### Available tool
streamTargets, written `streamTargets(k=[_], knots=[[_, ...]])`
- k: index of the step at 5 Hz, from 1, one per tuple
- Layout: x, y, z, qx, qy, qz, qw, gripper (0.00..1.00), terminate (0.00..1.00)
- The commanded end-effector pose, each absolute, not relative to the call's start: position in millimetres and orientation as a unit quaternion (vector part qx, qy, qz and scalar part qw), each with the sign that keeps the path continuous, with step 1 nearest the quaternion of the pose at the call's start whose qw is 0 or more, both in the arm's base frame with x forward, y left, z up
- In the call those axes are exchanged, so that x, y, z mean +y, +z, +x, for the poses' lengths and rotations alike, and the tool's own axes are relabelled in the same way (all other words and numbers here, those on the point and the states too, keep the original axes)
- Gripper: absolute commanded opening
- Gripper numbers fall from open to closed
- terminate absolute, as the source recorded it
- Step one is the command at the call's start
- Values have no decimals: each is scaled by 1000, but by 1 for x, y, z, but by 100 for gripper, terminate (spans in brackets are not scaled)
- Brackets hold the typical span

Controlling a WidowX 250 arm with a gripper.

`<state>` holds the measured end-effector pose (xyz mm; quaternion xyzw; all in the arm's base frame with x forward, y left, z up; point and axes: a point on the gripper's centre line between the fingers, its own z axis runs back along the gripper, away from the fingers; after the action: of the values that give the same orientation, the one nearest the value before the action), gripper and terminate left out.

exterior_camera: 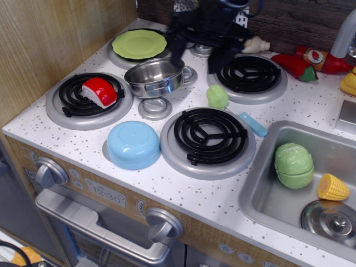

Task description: Put sushi on plate

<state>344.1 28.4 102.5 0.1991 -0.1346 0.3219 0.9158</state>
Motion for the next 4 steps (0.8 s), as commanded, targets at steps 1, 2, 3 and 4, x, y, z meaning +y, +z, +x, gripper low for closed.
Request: streamTargets(k=[1,2,3,4], knots=[[86,108,338,-199,385,205,877,100,0],[96,94,332,-216,421,202,857,100,0],[99,78,328,-248,446,208,834,100,0],[107,66,329,-285,470,215,807,100,0]])
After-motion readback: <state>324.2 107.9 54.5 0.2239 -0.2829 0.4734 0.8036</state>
